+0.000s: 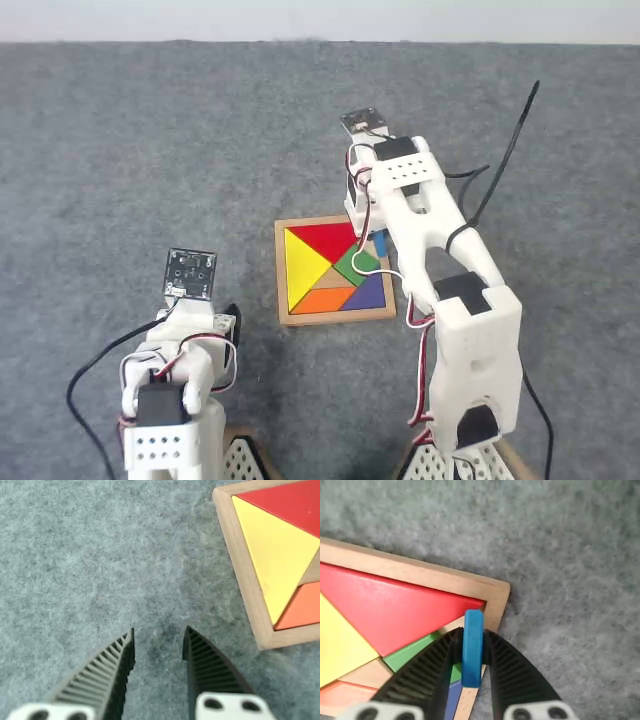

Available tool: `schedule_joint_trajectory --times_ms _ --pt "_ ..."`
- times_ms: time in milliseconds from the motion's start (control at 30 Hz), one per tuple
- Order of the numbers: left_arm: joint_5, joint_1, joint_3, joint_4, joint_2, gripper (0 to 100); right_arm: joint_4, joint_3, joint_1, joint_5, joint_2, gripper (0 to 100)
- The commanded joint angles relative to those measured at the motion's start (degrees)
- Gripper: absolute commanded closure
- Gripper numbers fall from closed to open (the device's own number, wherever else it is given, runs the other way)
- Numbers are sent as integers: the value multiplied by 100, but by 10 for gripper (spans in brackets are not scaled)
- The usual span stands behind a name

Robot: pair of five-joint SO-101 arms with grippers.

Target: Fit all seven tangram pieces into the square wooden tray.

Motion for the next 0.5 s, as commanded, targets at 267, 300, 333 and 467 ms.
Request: schedule_joint_trajectory --times_ms 267,300,333,467 --pt "-35 9 -48 53 -158 847 -22 -299 66 79 -84 864" --pt "-35 9 -48 53 -158 847 -13 -299 66 70 -101 864" --pt "-35 9 -48 53 -158 847 -4 -299 66 62 -119 864" --pt "-35 9 -48 53 -158 847 101 -360 48 44 -127 864"
